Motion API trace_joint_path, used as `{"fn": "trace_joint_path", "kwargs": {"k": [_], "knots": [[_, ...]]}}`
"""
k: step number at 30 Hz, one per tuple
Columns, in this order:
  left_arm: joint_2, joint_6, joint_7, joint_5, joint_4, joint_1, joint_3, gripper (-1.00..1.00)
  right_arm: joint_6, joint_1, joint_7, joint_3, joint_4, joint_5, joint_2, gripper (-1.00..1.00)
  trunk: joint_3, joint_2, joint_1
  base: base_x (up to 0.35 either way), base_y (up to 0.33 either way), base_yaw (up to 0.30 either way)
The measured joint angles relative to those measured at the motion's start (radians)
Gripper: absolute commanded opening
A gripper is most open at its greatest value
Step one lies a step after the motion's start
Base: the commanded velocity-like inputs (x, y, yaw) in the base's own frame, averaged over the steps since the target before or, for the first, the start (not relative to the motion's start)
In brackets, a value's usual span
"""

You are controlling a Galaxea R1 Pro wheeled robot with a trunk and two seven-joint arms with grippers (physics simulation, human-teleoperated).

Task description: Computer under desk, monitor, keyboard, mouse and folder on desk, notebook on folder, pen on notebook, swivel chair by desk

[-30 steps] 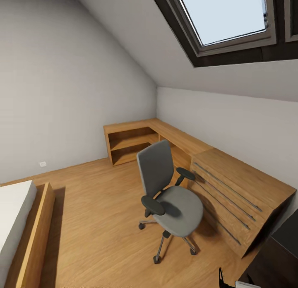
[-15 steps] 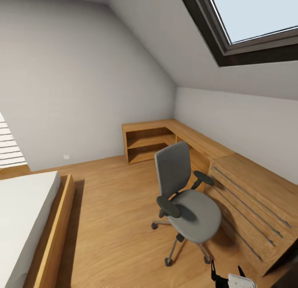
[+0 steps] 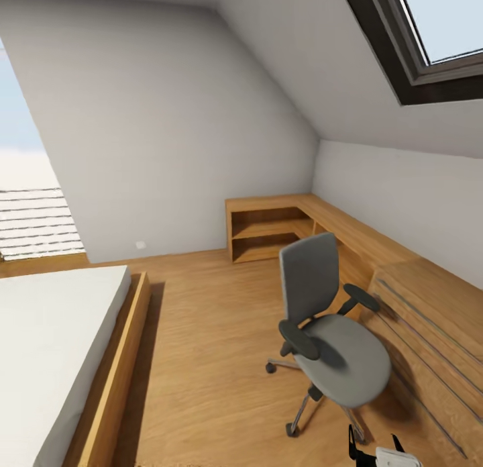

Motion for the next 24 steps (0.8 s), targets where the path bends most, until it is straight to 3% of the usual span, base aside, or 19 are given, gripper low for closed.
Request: {"fn": "trace_joint_path", "kwargs": {"k": [5, 10, 24], "knots": [[-0.001, 0.001, 0.0, -0.001, 0.0, 0.0, -0.002, 1.0, 0.002, 0.0, 0.0, -0.001, 0.002, -0.002, 0.0, 1.0, -0.002, 0.0, 0.0, 0.019, 0.007, 0.26], [-0.002, 0.002, 0.0, -0.001, 0.0, 0.0, -0.004, 1.0, 0.004, 0.0, 0.0, -0.001, 0.002, -0.003, 0.002, 1.0, -0.002, 0.0, 0.0, 0.225, 0.077, 0.15], [-0.004, 0.002, -0.002, -0.006, 0.0, 0.0, -0.006, 1.0, 0.004, 0.0, 0.0, -0.001, 0.002, -0.003, -0.001, 1.0, -0.002, 0.0, -0.001, 0.282, 0.036, 0.017]]}}
